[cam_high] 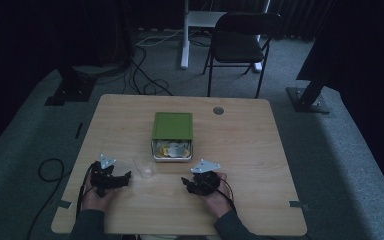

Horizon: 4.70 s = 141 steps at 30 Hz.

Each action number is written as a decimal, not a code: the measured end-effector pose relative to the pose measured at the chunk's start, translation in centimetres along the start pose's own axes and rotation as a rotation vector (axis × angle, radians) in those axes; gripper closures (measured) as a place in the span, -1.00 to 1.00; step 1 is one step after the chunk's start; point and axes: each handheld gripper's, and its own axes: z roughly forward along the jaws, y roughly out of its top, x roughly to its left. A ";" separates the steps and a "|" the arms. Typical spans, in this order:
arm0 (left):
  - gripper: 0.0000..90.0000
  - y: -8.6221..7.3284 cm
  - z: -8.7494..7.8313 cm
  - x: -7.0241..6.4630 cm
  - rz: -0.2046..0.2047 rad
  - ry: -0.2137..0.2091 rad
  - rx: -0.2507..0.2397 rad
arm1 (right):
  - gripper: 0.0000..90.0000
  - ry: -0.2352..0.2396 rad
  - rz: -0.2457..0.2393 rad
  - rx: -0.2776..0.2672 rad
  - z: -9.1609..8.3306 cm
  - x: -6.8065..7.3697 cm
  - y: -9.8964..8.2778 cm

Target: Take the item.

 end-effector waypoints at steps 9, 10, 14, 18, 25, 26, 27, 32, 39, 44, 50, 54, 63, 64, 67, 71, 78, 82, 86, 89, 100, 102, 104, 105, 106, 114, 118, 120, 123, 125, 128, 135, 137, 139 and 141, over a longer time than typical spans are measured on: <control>-0.76 0.0 0.0 0.0 0.000 0.000 0.000 | 0.08 0.012 -0.033 -0.043 0.3 0.1 1.8; -0.76 0.0 0.0 0.0 0.000 0.000 0.001 | 0.08 0.009 -0.038 -0.048 0.3 0.0 2.0; -0.76 0.0 0.0 0.0 0.000 0.000 0.000 | 0.07 0.014 -0.042 -0.068 0.5 -0.1 3.0; -0.76 0.0 0.0 0.0 0.000 0.000 0.000 | 0.03 0.009 -0.060 -0.076 0.8 0.0 3.7; -0.76 0.0 0.0 0.0 -0.002 0.000 -0.001 | -0.02 -0.002 -0.071 -0.081 1.4 -0.2 4.5; -0.76 0.0 0.0 0.0 -0.002 0.000 -0.001 | -0.03 -0.004 -0.070 -0.079 1.5 -0.3 4.6; -0.76 0.0 0.0 0.0 -0.002 0.000 -0.001 | -0.04 -0.008 -0.070 -0.067 1.8 -0.5 4.7; -0.76 0.0 0.0 0.0 -0.002 0.000 -0.001 | 0.02 -0.006 -0.084 -0.043 2.6 -1.2 4.9; -0.76 0.0 0.0 0.0 -0.002 0.000 -0.001 | 0.07 -0.008 -0.095 -0.029 3.3 -1.8 4.8; -0.76 0.0 0.0 0.0 -0.002 0.000 -0.001 | 0.22 -0.008 -0.110 -0.023 3.3 -1.8 5.0; -0.76 0.0 0.0 0.0 -0.002 0.000 -0.001 | 0.37 0.001 -0.115 -0.024 2.9 -1.9 4.7; -0.76 0.0 0.0 0.0 -0.002 0.000 -0.001 | 0.39 0.002 -0.122 -0.023 2.7 -1.8 4.6; -0.76 0.0 0.0 0.0 -0.002 0.000 -0.001 | 0.49 -0.007 -0.160 -0.024 1.9 -1.0 4.1; -0.76 0.0 0.0 0.0 -0.002 0.000 -0.001 | 0.50 -0.007 -0.162 -0.026 1.8 -0.9 4.0; -0.76 0.0 0.0 0.0 -0.002 0.000 -0.001 | 0.50 -0.005 -0.162 -0.027 1.7 -0.8 3.9; -0.76 -0.1 0.0 0.0 -0.002 0.004 -0.001 | 0.51 0.004 -0.167 -0.031 1.4 -0.5 3.6; -0.76 -0.2 -0.2 -0.1 -0.004 0.007 0.000 | 0.52 0.014 -0.165 -0.034 1.0 0.0 3.2; -0.76 -0.2 -0.2 -0.1 -0.006 0.008 -0.001 | 0.52 0.017 -0.168 -0.035 0.8 0.2 3.0; -0.76 -0.2 -0.2 -0.1 -0.005 0.008 0.000 | 0.53 0.020 -0.171 -0.033 0.8 0.4 2.7; -0.76 -0.2 -0.2 -0.1 -0.005 0.008 0.001 | 0.53 0.025 -0.171 -0.030 0.8 0.5 2.6; -0.66 -0.5 -0.5 -0.4 -0.013 0.017 -0.009 | 0.53 0.030 -0.177 -0.028 0.7 0.7 2.5; -0.66 -0.5 -0.5 -0.4 -0.013 0.017 -0.009 | 0.53 0.031 -0.176 -0.029 0.7 0.7 2.5; -0.66 -0.5 -0.5 -0.4 -0.013 0.017 -0.009 | 0.53 0.031 -0.176 -0.029 0.7 0.7 2.5; -0.66 -0.5 -0.5 -0.4 -0.013 0.017 -0.009 | 0.53 0.031 -0.179 -0.028 0.7 0.7 2.5; -0.66 -0.5 -0.5 -0.4 -0.011 0.016 -0.005 | 0.52 0.031 -0.179 -0.028 0.7 0.7 2.5; -0.62 -0.2 -0.6 -0.6 -0.018 0.021 0.016 | 0.36 0.024 -0.189 -0.023 0.7 0.8 2.4; -0.53 -0.2 -0.7 -0.8 -0.019 0.018 0.018 | 0.21 0.016 -0.181 -0.031 0.5 0.9 2.5; -0.53 -0.1 -0.8 -0.8 -0.020 0.017 0.020 | 0.20 0.018 -0.188 -0.033 0.4 1.0 2.5; -0.50 -0.2 -1.1 -1.1 -0.017 0.008 0.034 | 0.17 0.018 -0.192 -0.033 0.3 1.0 2.5; -0.49 -0.3 -1.4 -1.6 -0.012 -0.015 0.043 | 0.17 0.017 -0.188 -0.032 0.3 1.0 2.5; -0.49 -0.3 -1.6 -1.9 -0.003 -0.027 0.041 | 0.17 0.018 -0.188 -0.034 0.3 0.9 2.5; -0.66 -0.3 -1.9 -4.5 0.035 -0.140 0.039 | 0.16 0.018 -0.188 -0.033 0.2 0.8 2.4; -0.69 -0.1 -1.9 -4.7 0.028 -0.173 0.024 | 0.14 0.017 -0.190 -0.034 0.2 0.8 2.4; -0.76 0.1 -1.9 -4.7 0.006 -0.204 0.008 | 0.14 0.019 -0.192 -0.034 0.2 0.8 2.4; -0.76 0.2 -1.8 -4.8 -0.003 -0.212 -0.006 | 0.12 0.020 -0.193 -0.034 0.2 0.8 2.4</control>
